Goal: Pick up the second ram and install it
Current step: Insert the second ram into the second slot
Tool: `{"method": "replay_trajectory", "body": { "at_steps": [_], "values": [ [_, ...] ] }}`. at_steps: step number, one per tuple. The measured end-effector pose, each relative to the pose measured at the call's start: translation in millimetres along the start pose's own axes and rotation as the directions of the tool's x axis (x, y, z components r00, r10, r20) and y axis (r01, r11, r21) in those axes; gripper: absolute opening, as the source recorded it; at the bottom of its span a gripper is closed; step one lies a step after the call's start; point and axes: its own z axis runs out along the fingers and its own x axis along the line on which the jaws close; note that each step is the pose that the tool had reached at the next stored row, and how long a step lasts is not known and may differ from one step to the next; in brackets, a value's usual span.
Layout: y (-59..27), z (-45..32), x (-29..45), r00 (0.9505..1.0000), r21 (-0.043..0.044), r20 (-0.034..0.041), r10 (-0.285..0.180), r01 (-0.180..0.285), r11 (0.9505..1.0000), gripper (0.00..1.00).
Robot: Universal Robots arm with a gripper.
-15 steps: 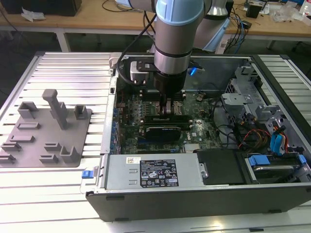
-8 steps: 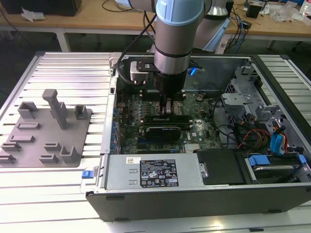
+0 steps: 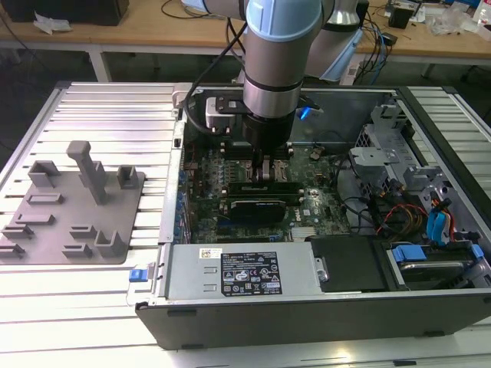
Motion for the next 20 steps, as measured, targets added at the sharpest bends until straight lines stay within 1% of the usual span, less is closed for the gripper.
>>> {"method": "replay_trajectory", "body": {
  "at_steps": [10, 17, 18, 20],
  "values": [
    [0.1, 0.0, 0.0, 1.0, 0.0, -0.0001, -0.002, 0.002, 1.0, 0.09],
    [0.2, 1.7, 0.1, 1.0, 0.0, -0.0001, -0.002, 0.002, 1.0, 0.09],
    [0.1, 3.4, 0.0, 1.0, 0.0001, 0.0003, -0.002, 0.002, 1.0, 0.09],
    [0.2, 4.2, 0.2, 1.0, 0.0, -0.0002, -0.002, 0.002, 1.0, 0.09]
  ]
}}
